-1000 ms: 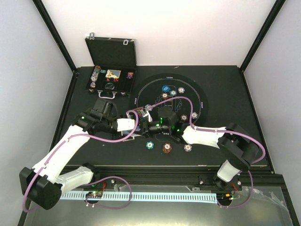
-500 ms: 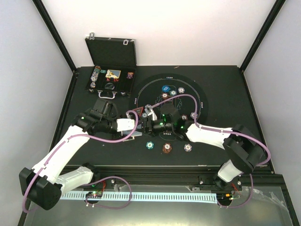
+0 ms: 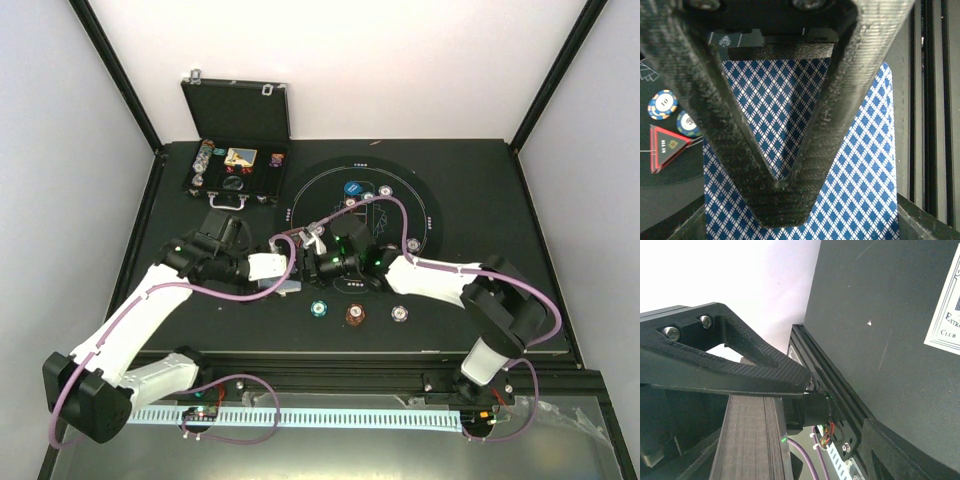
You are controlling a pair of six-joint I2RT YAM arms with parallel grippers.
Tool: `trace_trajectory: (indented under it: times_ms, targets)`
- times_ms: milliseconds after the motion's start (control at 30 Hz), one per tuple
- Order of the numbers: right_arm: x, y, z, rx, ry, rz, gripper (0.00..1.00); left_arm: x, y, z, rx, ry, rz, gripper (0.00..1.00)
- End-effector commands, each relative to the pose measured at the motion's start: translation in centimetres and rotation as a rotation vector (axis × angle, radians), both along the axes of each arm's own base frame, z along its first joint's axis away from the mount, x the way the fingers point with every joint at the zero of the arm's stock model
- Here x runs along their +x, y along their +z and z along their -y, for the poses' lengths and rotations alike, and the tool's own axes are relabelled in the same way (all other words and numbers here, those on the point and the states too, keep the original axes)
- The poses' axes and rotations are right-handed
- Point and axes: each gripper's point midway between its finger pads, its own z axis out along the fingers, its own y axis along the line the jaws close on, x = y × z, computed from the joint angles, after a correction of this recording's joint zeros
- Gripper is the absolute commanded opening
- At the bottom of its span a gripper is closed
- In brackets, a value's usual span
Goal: Distribute texas hold em gaming equipment
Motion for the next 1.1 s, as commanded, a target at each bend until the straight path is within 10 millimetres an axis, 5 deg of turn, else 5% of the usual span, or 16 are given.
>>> trace_trajectory:
  times_ms: [0,333,700,1067]
  targets:
    - [0.1,-0.5,-0.4,-0.002,0.029,-0.004,0.66,-0.1,0.5,0.1,-0.002,0.003,-0.029,0.03]
    - [1.1,-1.1,2.6,-0.033,-0.029,0.005,0.62,0.2,-0.2,-0.6,0.004,0.031,-0.046,0.01]
    - [1.0,0.5,3.7,-0.032,-0.056,0.042,0.49,0.5,-0.9,-0.9,0.008,0.050,-0.053,0.02]
    - [1.5,2.1,4.9,-0.047,-0.089,0.087,0.16,0.6,-2.1,-1.3,0.025,0.069,-0.067,0.02]
